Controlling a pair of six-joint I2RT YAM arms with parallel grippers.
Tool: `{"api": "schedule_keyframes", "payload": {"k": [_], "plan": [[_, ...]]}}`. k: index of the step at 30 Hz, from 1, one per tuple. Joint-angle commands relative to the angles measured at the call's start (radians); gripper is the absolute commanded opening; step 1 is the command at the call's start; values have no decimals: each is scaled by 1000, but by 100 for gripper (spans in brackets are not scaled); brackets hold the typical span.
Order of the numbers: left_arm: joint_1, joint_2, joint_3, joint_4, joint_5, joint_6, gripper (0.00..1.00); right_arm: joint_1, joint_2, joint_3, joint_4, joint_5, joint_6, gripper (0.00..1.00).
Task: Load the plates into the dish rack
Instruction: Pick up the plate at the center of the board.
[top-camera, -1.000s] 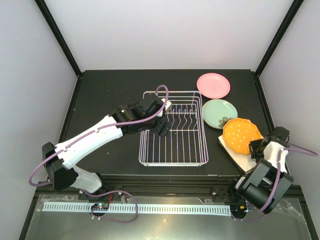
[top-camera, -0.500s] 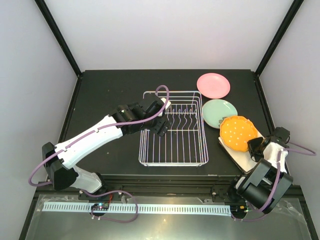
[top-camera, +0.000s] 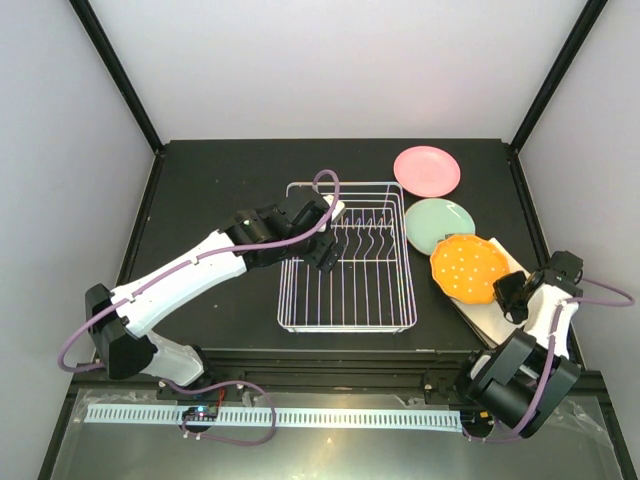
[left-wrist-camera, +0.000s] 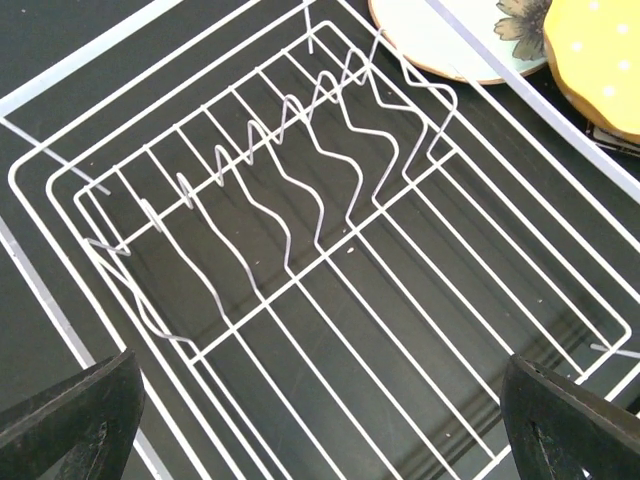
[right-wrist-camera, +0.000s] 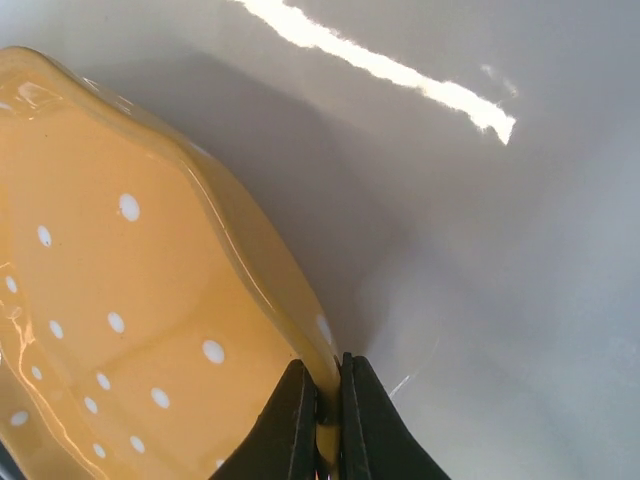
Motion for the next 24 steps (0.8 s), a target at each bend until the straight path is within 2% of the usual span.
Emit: {"api": "schedule_keyframes", "payload": {"k": [1, 17, 24], "plan": [[1, 19, 12, 60, 44, -9, 99, 6, -52, 36, 8, -119, -31, 1], [139, 84, 18, 122, 364, -44, 99, 65, -138, 93, 88, -266, 29, 1], [156, 124, 62, 128, 468, -33, 99, 90, -173, 130, 82, -292, 50, 1]]}}
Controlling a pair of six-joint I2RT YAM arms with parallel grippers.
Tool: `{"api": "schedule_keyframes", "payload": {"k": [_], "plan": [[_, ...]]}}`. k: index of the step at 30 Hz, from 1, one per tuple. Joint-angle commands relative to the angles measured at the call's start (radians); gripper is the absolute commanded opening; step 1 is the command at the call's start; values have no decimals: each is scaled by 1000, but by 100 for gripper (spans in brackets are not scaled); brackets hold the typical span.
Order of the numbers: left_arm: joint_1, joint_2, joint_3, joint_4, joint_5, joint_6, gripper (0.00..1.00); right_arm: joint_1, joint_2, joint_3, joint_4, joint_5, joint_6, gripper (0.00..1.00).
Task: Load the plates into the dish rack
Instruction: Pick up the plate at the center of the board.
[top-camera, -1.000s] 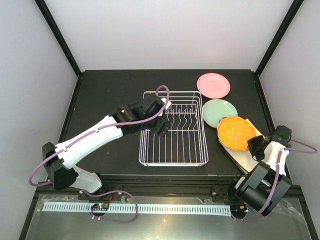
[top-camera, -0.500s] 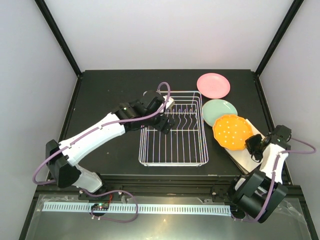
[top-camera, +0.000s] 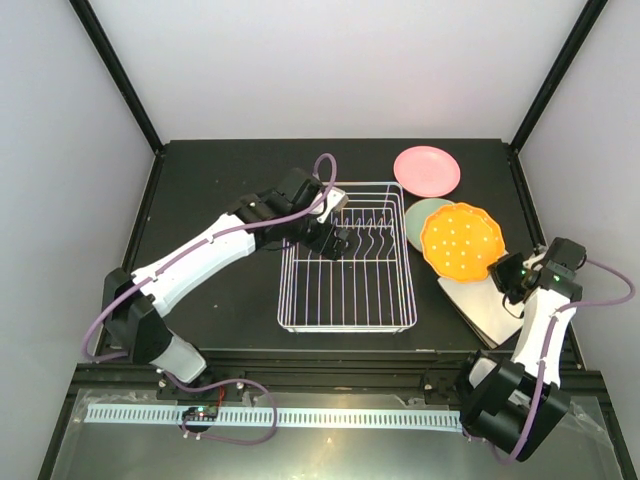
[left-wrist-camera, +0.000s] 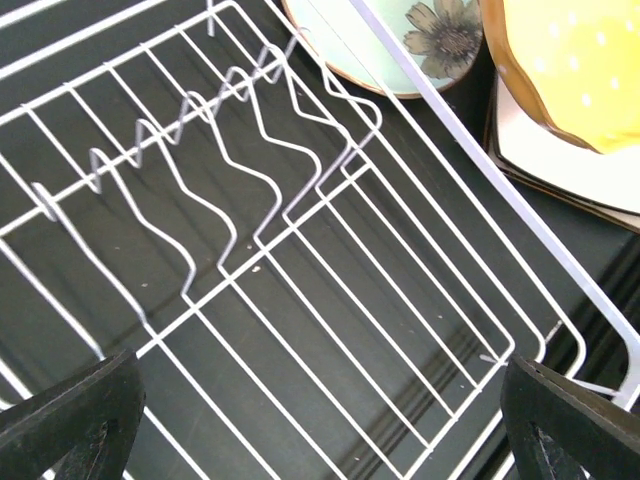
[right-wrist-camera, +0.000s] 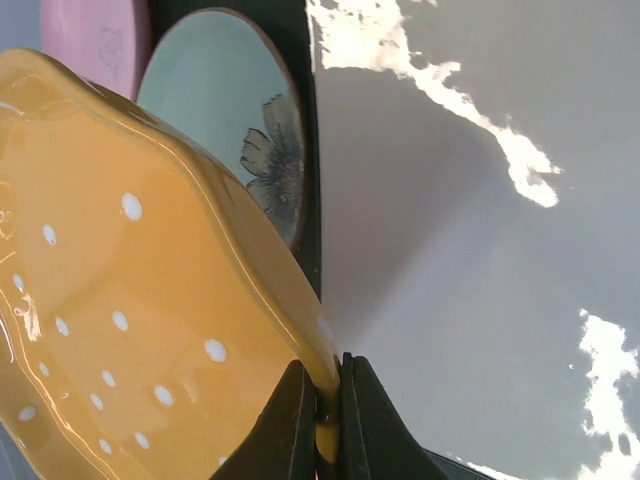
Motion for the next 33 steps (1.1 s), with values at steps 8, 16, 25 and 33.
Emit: {"api": "schedule_keyframes", "payload": {"k": [8, 16, 25, 33], "plan": [[5, 60, 99, 100, 274, -45, 99, 75, -79, 87, 107, -132, 108, 1], [2, 123, 166, 111, 321, -56, 99, 248, -135, 124, 158, -73, 226, 1], [2, 149, 169, 128, 327, -55, 99, 431, -134, 165, 168, 2, 296, 1], [2, 162, 165, 191, 351, -83, 99, 639, -75, 215, 194, 94, 348, 1]]}}
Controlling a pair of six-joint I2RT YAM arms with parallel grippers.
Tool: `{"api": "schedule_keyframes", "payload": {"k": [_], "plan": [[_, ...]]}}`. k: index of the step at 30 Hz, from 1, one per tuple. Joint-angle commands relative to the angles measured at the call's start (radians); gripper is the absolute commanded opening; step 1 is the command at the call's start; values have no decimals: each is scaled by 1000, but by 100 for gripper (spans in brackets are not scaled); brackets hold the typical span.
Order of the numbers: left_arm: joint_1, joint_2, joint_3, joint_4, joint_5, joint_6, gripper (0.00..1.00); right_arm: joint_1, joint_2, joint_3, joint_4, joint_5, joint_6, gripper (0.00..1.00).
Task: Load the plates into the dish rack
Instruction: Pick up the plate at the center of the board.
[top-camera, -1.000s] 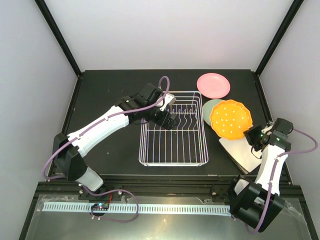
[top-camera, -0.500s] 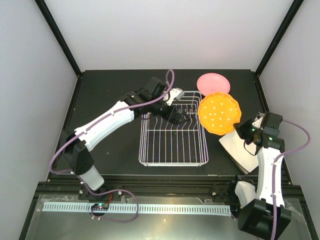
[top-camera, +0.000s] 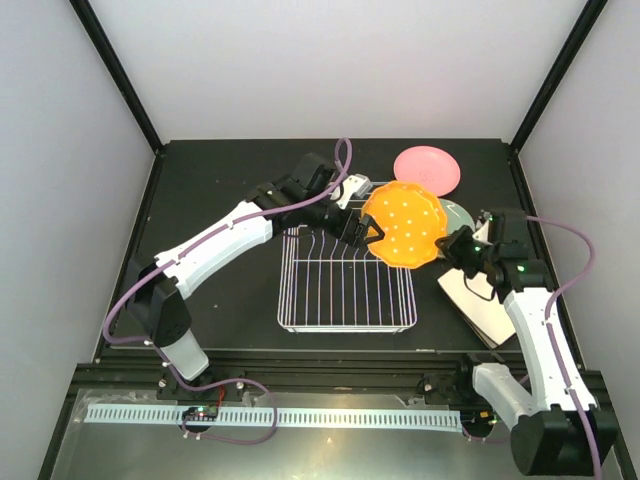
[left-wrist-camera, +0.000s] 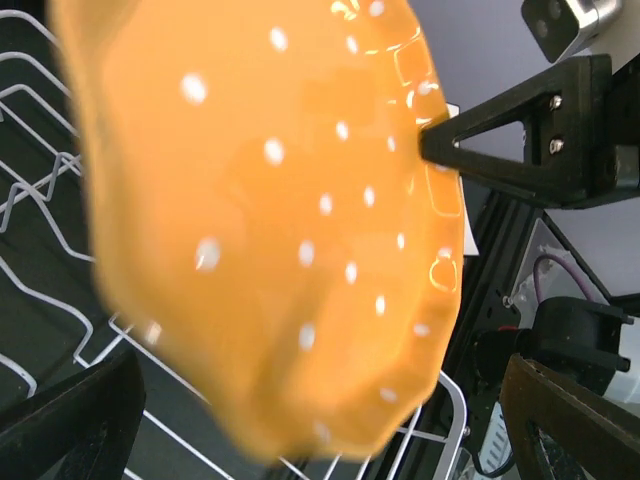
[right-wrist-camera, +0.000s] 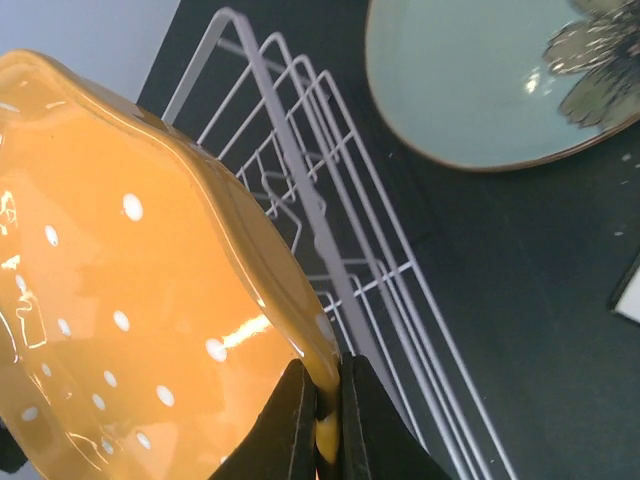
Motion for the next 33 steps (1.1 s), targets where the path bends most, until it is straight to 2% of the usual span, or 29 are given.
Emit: {"api": "schedule_keyframes", "payload": {"k": [1, 7, 12, 14, 19, 21, 24, 27, 33], "plan": [[2, 17, 34, 57, 27, -19, 99, 91, 17, 91, 136, 10, 69, 1], [3, 29, 35, 67, 21, -20, 99, 175, 50, 118, 174, 14, 101, 1], [8, 38, 28, 66, 20, -30, 91, 195, 73, 137, 196, -3, 107, 1], [14, 42, 23, 76, 28, -39, 79, 212, 80, 150, 201, -4, 110, 1], [31, 53, 16, 116, 78, -76, 31, 229, 101, 163, 201, -9, 95, 1], [41, 54, 10, 143, 130, -93, 21, 229, 105, 160, 214, -29, 89, 1], [60, 41, -34, 227, 231, -112, 12, 231, 117, 158, 232, -63, 61, 2], [111, 35, -77, 306, 352, -155, 6, 231, 119, 161, 253, -98, 9, 7], [202, 28, -98, 379, 523, -225, 2, 227, 130, 225, 210, -137, -132, 38]]}}
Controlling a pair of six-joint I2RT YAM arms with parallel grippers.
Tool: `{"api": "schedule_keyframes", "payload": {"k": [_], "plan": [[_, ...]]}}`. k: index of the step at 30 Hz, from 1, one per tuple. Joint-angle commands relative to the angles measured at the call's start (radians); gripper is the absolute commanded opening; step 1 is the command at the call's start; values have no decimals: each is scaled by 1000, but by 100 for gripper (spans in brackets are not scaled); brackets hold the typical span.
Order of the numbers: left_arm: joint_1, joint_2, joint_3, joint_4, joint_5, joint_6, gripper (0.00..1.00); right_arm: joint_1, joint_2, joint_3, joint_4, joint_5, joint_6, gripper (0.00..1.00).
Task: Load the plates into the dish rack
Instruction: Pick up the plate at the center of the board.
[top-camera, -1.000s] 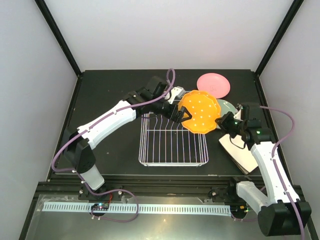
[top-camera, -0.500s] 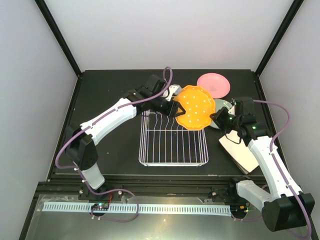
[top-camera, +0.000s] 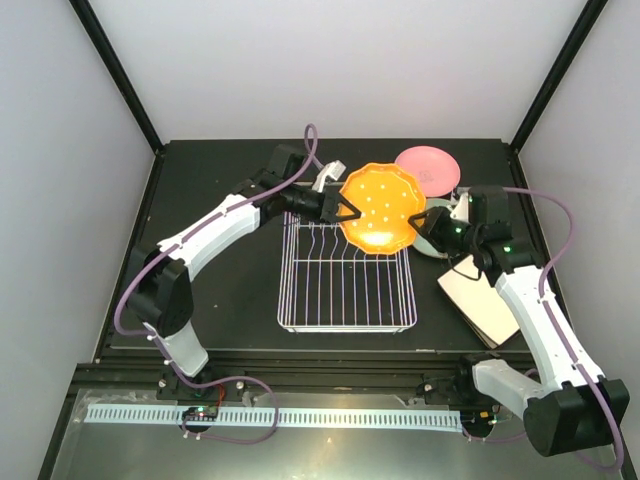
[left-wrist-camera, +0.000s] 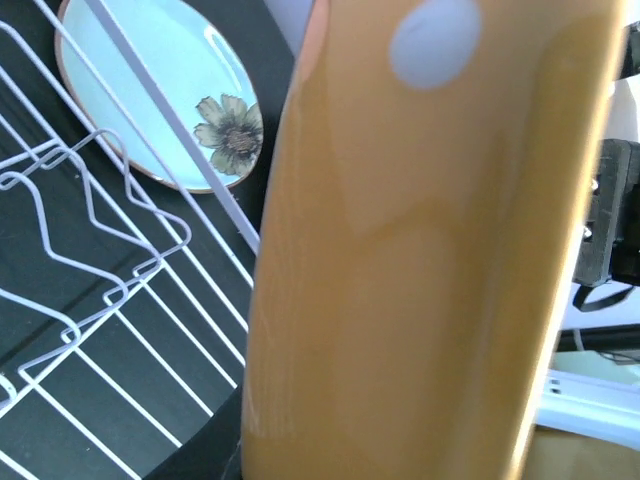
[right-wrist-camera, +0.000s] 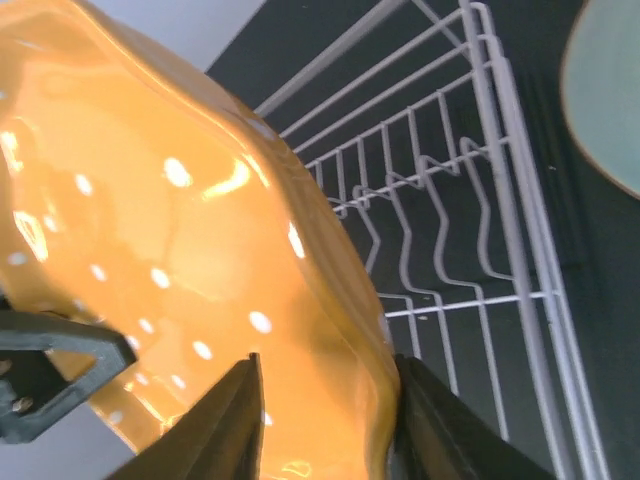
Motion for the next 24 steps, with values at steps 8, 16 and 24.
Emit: {"api": "schedule_keyframes", "payload": {"k": [8, 16, 24], "plan": [[62, -6, 20, 150, 359, -58, 2, -141, -36, 65, 156, -359, -233, 75], [61, -19, -17, 136, 456, -72, 2, -188, 48, 27, 277, -608, -274, 82], [59, -9, -15, 118, 458, -59, 3, -136, 67, -58, 447, -641, -157, 45]]}}
